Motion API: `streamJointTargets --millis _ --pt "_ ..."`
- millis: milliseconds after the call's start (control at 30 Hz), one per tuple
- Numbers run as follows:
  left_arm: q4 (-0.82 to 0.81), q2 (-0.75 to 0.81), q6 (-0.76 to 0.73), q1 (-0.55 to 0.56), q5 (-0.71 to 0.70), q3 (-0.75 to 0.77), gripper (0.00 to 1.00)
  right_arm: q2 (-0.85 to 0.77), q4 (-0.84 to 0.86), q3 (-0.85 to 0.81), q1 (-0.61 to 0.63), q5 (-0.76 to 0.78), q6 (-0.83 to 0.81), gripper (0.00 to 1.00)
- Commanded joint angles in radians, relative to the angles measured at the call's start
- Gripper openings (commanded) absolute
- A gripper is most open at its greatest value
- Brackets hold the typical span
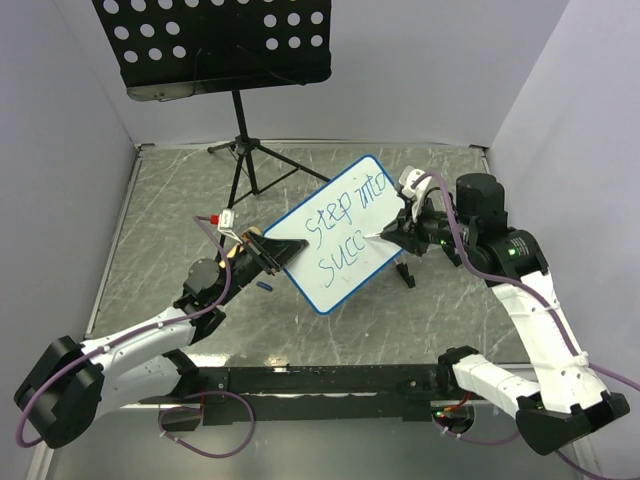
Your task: Write a sentence on the whiteboard
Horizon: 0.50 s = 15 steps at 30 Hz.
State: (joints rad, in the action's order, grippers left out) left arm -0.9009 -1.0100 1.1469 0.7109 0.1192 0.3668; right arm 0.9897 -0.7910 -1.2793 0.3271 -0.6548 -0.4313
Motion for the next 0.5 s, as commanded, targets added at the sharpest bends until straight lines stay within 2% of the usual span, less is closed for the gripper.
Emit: streamJointTargets --millis 0,300,467 --pt "-0.158 0.04 0.033 -0.004 0.008 0.012 0.01 0.024 0.029 -0.037 -0.006 0.018 0.014 0.0" --pt "-0.159 0.045 0.034 -0.007 0.013 0.011 0.01 0.017 0.062 -0.02 -0.014 0.152 0.026 0.0" --pt "-0.164 0.042 0.037 -0.007 0.016 0.011 0.01 0.038 0.087 -0.031 -0.017 0.127 0.038 0.0"
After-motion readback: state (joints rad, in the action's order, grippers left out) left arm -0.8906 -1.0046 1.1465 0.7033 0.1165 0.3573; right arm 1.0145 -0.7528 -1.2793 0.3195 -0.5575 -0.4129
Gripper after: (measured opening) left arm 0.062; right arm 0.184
